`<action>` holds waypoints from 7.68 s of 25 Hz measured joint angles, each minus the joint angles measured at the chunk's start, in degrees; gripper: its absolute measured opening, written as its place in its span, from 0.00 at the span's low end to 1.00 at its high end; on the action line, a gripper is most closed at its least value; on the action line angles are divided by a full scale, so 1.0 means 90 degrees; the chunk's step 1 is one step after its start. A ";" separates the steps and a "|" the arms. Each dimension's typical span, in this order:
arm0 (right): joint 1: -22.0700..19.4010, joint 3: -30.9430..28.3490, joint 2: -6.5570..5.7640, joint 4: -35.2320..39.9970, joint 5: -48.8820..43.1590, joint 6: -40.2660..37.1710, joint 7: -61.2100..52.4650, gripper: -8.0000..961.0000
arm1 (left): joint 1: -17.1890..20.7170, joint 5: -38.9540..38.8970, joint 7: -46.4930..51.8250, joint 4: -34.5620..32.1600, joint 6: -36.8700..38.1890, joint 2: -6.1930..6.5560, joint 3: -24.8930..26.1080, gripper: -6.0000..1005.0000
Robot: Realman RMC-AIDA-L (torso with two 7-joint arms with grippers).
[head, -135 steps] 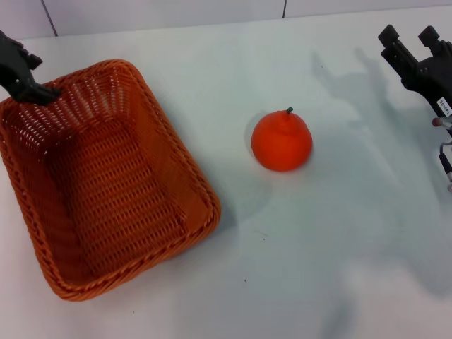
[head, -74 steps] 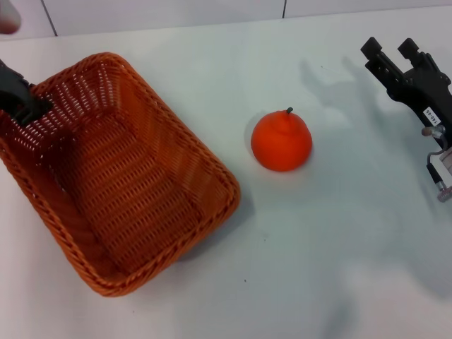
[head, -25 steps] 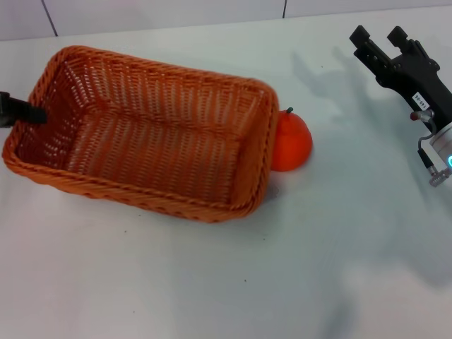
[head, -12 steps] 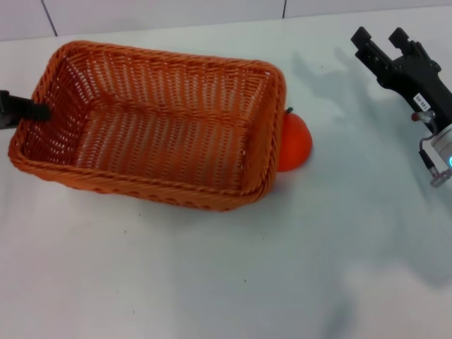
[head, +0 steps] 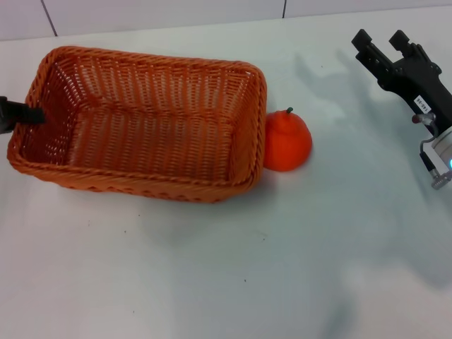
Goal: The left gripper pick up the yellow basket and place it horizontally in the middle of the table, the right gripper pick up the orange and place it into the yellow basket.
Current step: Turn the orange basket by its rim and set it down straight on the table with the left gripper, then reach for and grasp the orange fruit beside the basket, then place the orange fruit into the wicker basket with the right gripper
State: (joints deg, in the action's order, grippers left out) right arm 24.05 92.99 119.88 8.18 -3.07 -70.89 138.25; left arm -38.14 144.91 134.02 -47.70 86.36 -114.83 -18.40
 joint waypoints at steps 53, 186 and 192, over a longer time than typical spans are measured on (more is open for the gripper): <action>0.0022 0.0049 0.0010 -0.0008 0.0000 0.0007 0.0001 0.99 | 0.0535 -0.0459 -0.0064 -0.0530 -0.0643 -0.0367 -0.0238 0.19; 0.2177 0.0900 0.0127 0.0811 -0.2628 0.0882 -0.3018 0.25 | 0.1847 -0.7548 -0.7236 0.1647 -0.1413 -0.0953 0.1159 0.87; 0.2065 0.0885 0.0127 0.0924 -0.2607 0.0797 -0.3052 0.21 | 0.1828 -0.7548 -0.7283 0.1647 -0.1413 -0.0952 0.1120 0.87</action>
State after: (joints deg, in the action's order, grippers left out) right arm 42.64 100.95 121.03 16.49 -26.54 -63.72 110.78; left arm -21.69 76.98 68.48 -32.88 73.65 -123.39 -8.32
